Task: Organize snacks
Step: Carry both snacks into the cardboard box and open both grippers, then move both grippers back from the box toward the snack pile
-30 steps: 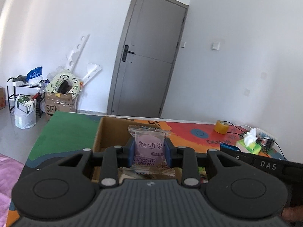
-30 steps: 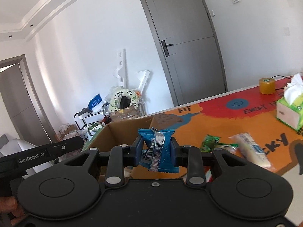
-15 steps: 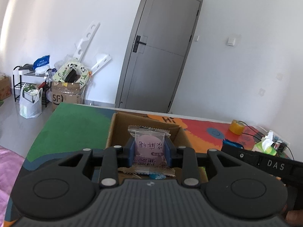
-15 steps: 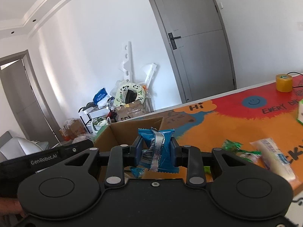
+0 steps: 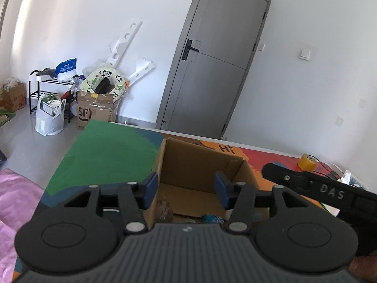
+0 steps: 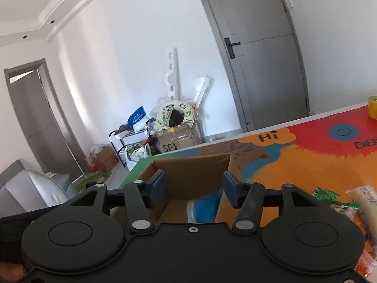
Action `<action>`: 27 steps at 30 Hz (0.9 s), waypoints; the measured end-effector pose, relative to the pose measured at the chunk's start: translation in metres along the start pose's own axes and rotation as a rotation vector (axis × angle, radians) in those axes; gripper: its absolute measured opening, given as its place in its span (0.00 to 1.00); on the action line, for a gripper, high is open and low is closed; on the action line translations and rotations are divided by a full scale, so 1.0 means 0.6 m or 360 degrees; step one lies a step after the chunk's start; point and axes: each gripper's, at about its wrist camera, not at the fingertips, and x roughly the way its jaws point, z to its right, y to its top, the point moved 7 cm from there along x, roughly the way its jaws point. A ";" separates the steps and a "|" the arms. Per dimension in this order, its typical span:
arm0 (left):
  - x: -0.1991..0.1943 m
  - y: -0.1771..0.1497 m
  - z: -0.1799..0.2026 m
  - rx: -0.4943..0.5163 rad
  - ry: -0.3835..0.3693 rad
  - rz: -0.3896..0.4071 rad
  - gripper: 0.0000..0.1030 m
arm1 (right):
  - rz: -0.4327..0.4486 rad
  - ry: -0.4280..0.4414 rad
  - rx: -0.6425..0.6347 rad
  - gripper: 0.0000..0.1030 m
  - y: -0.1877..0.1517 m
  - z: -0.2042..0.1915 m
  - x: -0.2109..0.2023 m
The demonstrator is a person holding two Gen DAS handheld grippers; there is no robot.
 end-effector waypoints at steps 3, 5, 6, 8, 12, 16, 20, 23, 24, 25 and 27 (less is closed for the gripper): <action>-0.001 -0.001 0.003 -0.0003 0.0002 -0.0005 0.56 | -0.0010 -0.0031 0.0042 0.55 -0.006 0.018 -0.016; -0.003 -0.002 0.007 -0.0020 0.0006 -0.0013 0.60 | -0.0011 -0.0057 0.0055 0.62 -0.009 0.030 -0.026; -0.003 -0.002 0.010 -0.0029 0.0005 -0.0015 0.62 | -0.0012 -0.0069 0.0062 0.64 -0.012 0.034 -0.033; -0.004 -0.005 0.017 -0.0035 -0.0005 -0.0018 0.69 | -0.0022 -0.0088 0.0073 0.68 -0.020 0.044 -0.046; -0.014 -0.015 0.036 -0.0006 -0.0003 -0.0011 0.77 | -0.0033 -0.0139 0.0105 0.71 -0.037 0.064 -0.071; -0.020 -0.022 0.053 0.0005 -0.0028 -0.0009 0.84 | -0.0018 -0.0176 0.0136 0.83 -0.044 0.083 -0.095; -0.028 -0.032 0.071 0.0024 -0.0030 -0.0028 0.87 | -0.0028 -0.0190 0.0167 0.84 -0.054 0.100 -0.114; -0.036 -0.041 0.084 0.0025 -0.0033 -0.0025 0.89 | -0.0055 -0.0222 0.0161 0.84 -0.067 0.111 -0.127; -0.037 -0.043 0.089 0.0025 -0.0038 -0.0025 0.89 | -0.0062 -0.0233 0.0159 0.84 -0.071 0.115 -0.132; -0.039 -0.046 0.094 0.0028 -0.0045 -0.0025 0.89 | -0.0065 -0.0241 0.0160 0.84 -0.074 0.120 -0.138; -0.041 -0.052 0.105 0.0036 -0.0058 -0.0031 0.89 | -0.0064 -0.0257 0.0166 0.84 -0.078 0.130 -0.151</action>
